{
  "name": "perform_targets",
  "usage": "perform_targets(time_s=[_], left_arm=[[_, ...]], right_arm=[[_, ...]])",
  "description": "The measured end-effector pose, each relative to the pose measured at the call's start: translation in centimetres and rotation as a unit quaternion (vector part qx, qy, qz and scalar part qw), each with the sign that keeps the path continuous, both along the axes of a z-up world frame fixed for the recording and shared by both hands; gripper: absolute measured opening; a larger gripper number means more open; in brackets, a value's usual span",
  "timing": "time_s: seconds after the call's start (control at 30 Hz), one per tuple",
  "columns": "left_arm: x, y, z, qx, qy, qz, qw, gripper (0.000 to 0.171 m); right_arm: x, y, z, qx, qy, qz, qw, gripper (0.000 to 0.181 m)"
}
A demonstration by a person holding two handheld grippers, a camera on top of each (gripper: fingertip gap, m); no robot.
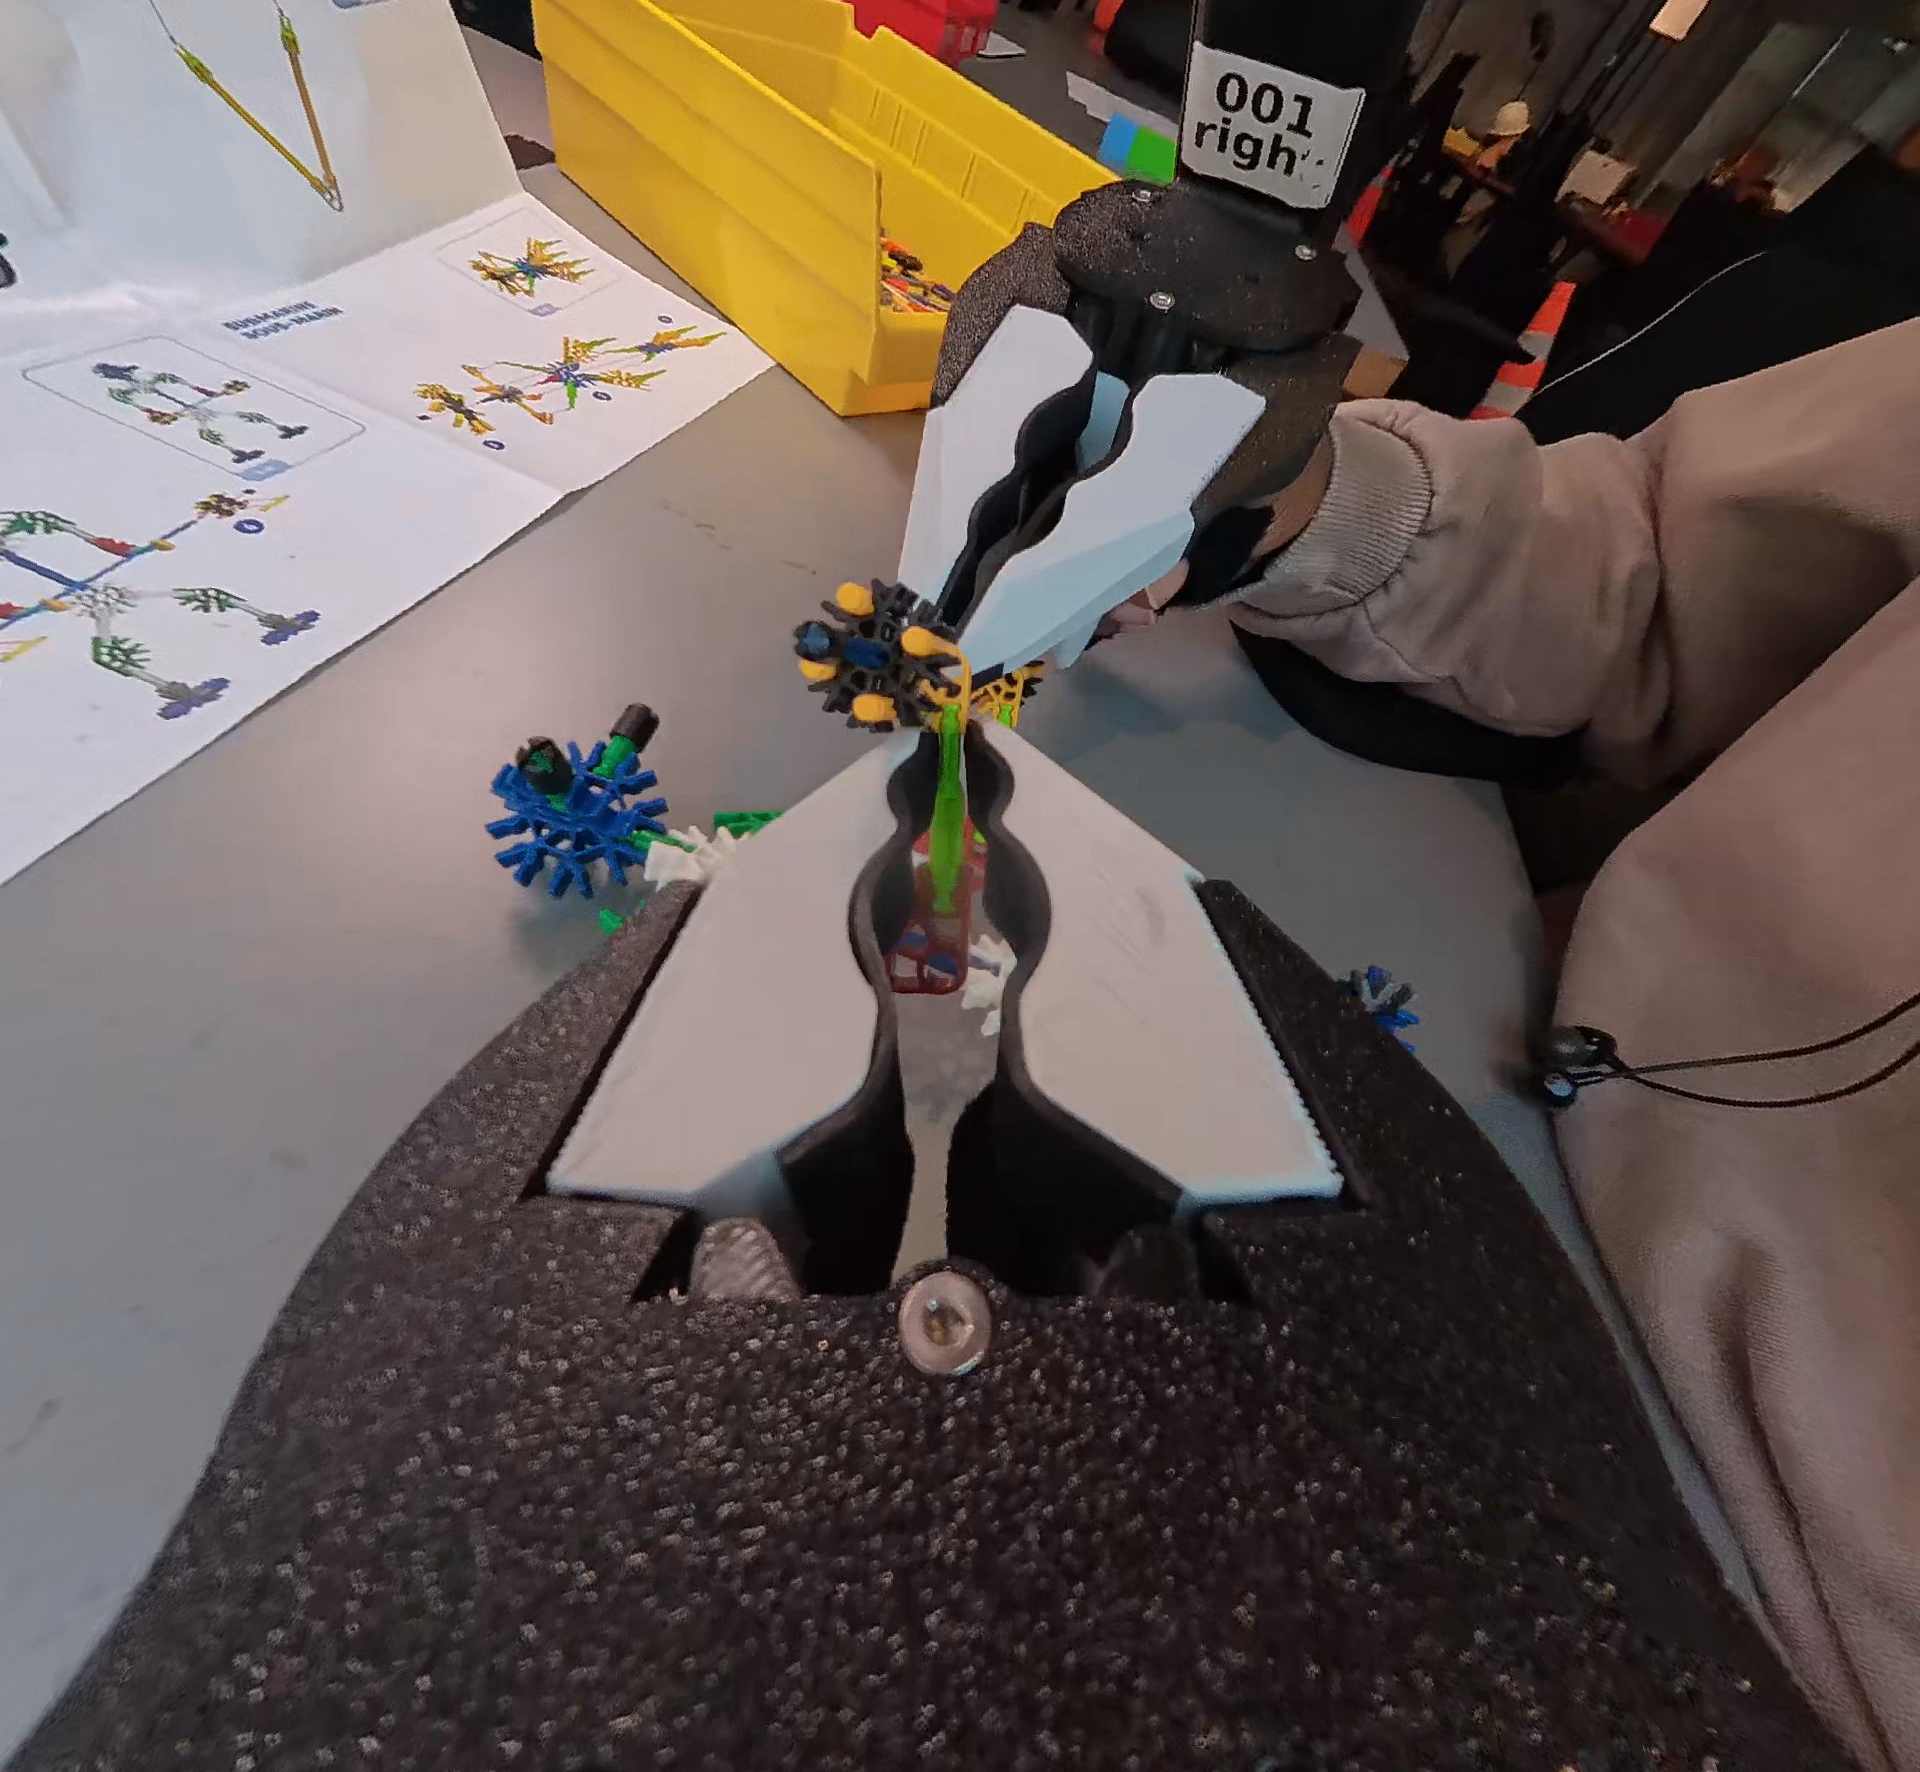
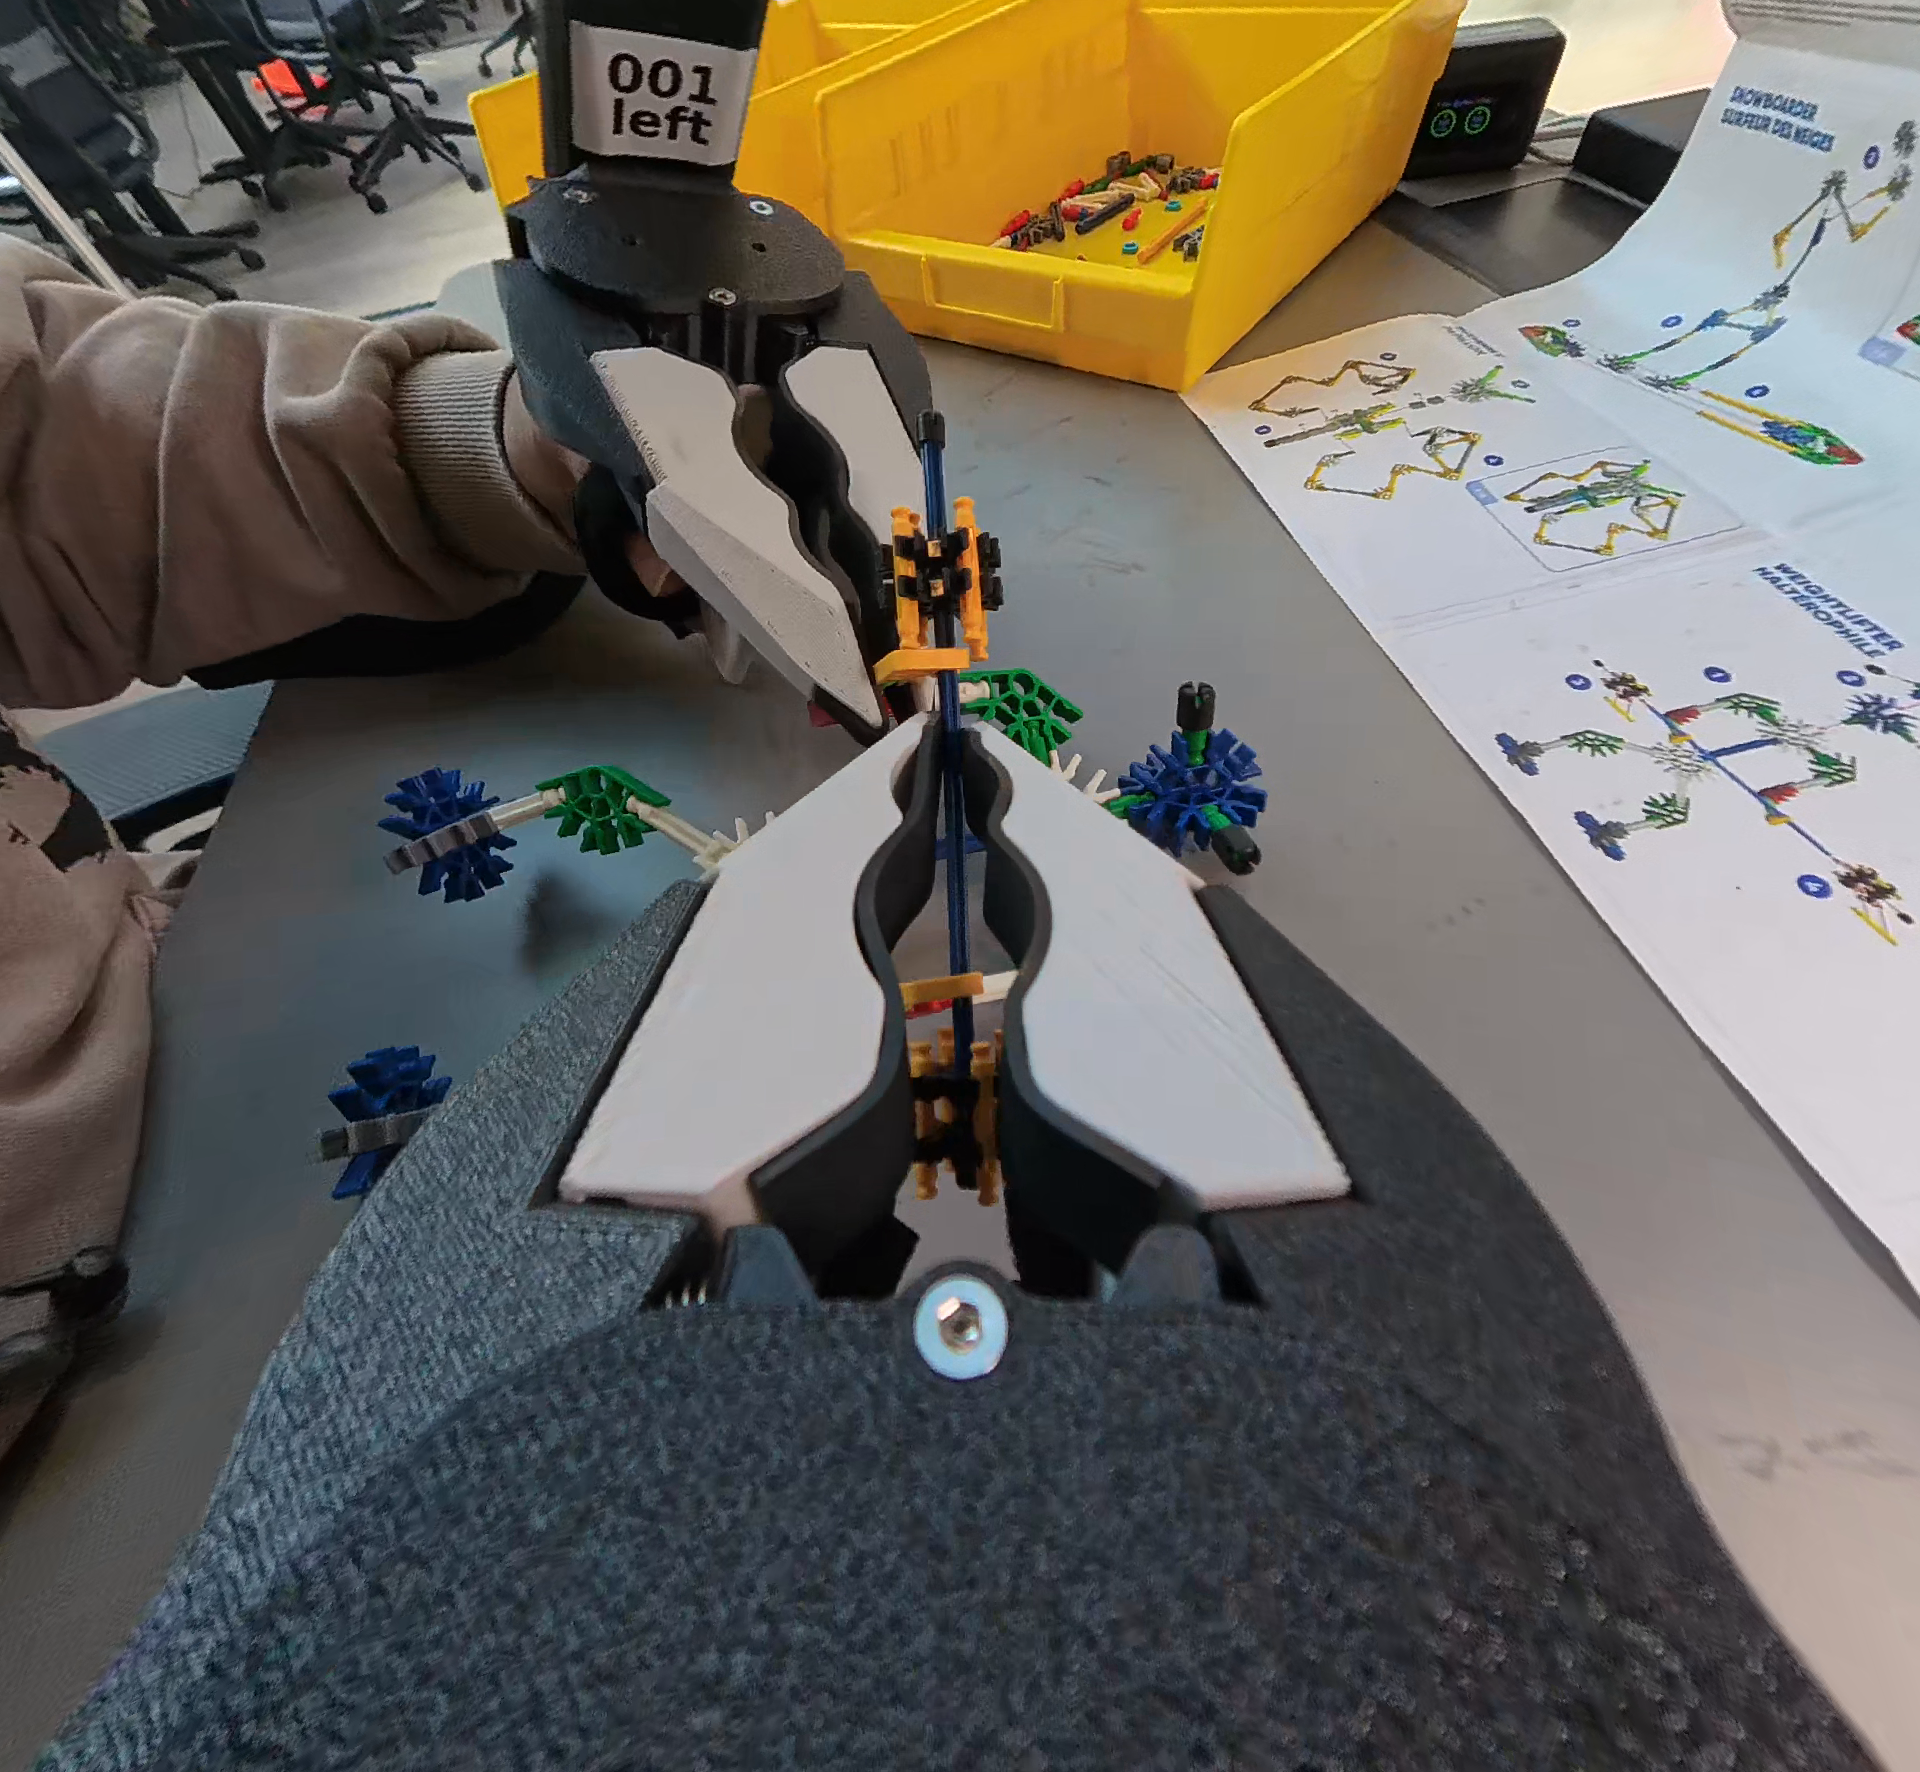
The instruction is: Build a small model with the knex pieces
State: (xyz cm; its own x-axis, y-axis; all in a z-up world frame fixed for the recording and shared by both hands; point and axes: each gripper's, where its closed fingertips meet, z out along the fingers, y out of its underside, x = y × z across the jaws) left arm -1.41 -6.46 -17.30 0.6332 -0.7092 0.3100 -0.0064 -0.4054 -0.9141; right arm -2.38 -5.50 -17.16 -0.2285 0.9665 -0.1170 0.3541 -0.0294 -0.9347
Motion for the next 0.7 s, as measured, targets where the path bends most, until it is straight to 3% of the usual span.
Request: perform_targets(time_s=[0.23, 0.27, 0.3, 0.33, 0.4, 0.43, 0.53, 0.6, 0.7], left_arm=[[-0.5, 0.3, -0.5, 0.062, 0.109, 0.029, 0.992, 0.001], [-0.3, 0.1, -0.6, 0.070, 0.120, 0.019, 0.990, 0.002], [2.1, -1.7, 0.3, 0.088, 0.088, -0.049, 0.991, 0.001], [4.4, -2.9, 0.5, 0.106, 0.095, -0.088, 0.986, 0.002], [4.3, -1.3, 0.3, 0.175, 0.208, -0.037, 0.961, 0.003], [3.0, -0.4, 1.1, 0.171, 0.199, -0.010, 0.965, 0.003], [0.2, -0.4, 1.7, 0.132, 0.138, -0.010, 0.982, 0.003], [-0.3, -0.9, 1.2, 0.126, 0.122, -0.021, 0.984, 0.004], [-2.2, 0.3, -0.2, 0.102, 0.131, 0.018, 0.986, 0.004]], right_arm=[[-0.6, 0.4, -0.5, -0.055, -0.023, -0.038, 0.998, 0.000], [-0.8, 1.1, -0.8, -0.052, -0.032, -0.067, 0.996, 0.001], [-0.7, 2.9, -2.0, 0.002, -0.050, -0.102, 0.993, 0.000], [-0.7, 4.0, -2.6, 0.000, -0.061, -0.119, 0.991, 0.000], [-0.6, 4.1, -0.9, -0.060, -0.027, -0.102, 0.993, 0.001], [-0.5, 4.3, -0.1, -0.041, -0.015, -0.105, 0.994, 0.000], [-0.3, 4.4, 0.9, -0.017, -0.005, -0.106, 0.994, 0.001], [-0.1, 4.4, 0.6, -0.032, -0.002, -0.100, 0.994, 0.002], [0.0, 4.6, 0.0, -0.066, -0.002, -0.096, 0.993, 0.002]])
